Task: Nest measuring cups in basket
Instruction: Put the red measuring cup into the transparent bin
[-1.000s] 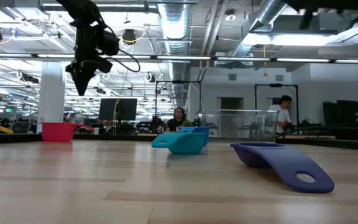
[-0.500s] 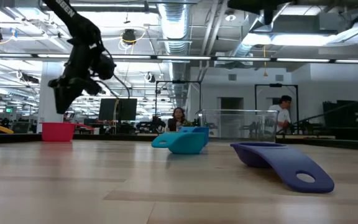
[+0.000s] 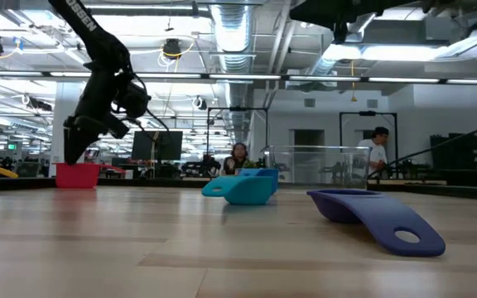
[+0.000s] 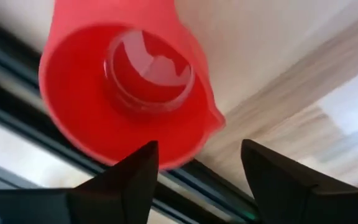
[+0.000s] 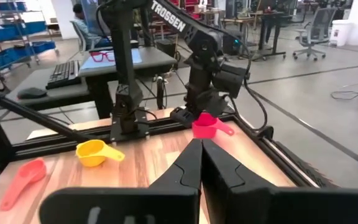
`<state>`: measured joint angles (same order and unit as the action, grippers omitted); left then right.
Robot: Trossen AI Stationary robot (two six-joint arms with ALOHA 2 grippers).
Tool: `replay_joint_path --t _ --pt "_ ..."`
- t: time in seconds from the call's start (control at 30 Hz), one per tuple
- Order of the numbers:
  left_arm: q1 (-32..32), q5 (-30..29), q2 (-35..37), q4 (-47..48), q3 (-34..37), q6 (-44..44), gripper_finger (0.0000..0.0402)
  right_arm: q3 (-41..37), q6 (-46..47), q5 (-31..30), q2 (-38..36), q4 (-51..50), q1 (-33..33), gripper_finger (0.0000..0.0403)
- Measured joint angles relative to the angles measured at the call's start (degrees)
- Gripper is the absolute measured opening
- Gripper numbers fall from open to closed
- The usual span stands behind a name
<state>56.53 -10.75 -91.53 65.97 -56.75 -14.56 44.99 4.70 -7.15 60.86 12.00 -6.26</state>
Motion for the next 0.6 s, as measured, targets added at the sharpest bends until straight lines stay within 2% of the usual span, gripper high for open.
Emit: replay_joint_path --t 0.17,0.3,0.4,0.53,0.6 --pt "0.00 -0.49 0.00 -6.41 4.27 -4.59 0.0225 0.01 -0.04 -0.02 0.00 0.05 0.04 0.0026" --pt "0.00 -1.59 0.00 -9.57 6.88 -5.21 0.0209 0.02 -0.04 -0.05 0.00 0.29 0.04 0.0026" --pt "-0.19 -2.01 0.00 -10.12 7.17 -5.24 0.0157 0.00 -0.04 -0.07 0.00 0.54 0.04 0.0026" --pt "-0.70 -1.48 0.00 -10.14 7.15 -3.42 0.0028 0.02 -0.07 -0.14 0.00 0.54 0.21 0.0026" --pt "-1.27 1.46 0.00 -10.07 6.67 -1.03 0.0011 0.02 -0.07 -0.14 0.00 0.63 0.21 0.0026"
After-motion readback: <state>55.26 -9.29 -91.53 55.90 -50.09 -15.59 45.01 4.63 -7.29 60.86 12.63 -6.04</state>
